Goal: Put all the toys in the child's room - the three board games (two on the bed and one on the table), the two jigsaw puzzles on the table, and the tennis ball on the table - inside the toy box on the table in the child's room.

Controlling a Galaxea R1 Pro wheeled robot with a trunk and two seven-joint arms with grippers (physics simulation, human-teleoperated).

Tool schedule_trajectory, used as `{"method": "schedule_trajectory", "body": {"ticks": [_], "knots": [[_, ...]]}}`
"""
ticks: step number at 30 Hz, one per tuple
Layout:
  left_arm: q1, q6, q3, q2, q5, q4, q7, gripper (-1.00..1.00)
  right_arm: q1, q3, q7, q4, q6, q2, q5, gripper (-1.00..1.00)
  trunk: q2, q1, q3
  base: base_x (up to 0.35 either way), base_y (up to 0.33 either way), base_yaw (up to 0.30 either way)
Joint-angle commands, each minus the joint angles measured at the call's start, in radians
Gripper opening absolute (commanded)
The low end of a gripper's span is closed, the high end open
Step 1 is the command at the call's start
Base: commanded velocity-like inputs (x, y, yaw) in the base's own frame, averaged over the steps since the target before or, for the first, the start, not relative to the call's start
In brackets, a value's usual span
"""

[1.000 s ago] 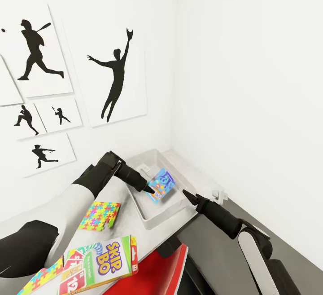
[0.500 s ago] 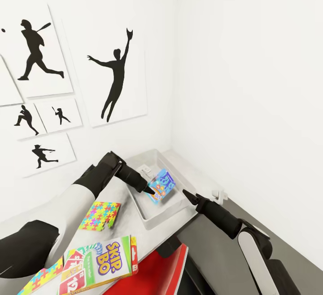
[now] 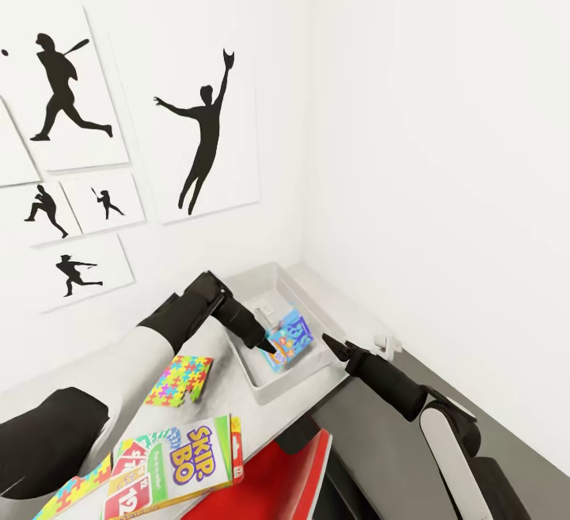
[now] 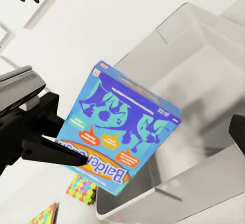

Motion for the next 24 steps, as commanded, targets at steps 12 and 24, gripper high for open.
{"method": "schedule_trajectory", "body": {"ticks": [12,24], "knots": [[-0.001,0.008,-0.006,-0.014,-0.012,-0.001,0.019,-1.0,-0.001,0.0,0.011,-0.001,0.004,-0.001,-0.005,1.0,-0.002,0.0,-0.02,0.0,0.0,0.0],[-0.001,0.004,-0.006,-0.016,-0.012,-0.009,0.126,-1.0,-0.001,0.0,0.011,-0.001,0.004,-0.001,-0.005,1.0,-0.002,0.0,-0.039,0.0,0.0,0.0]]}}
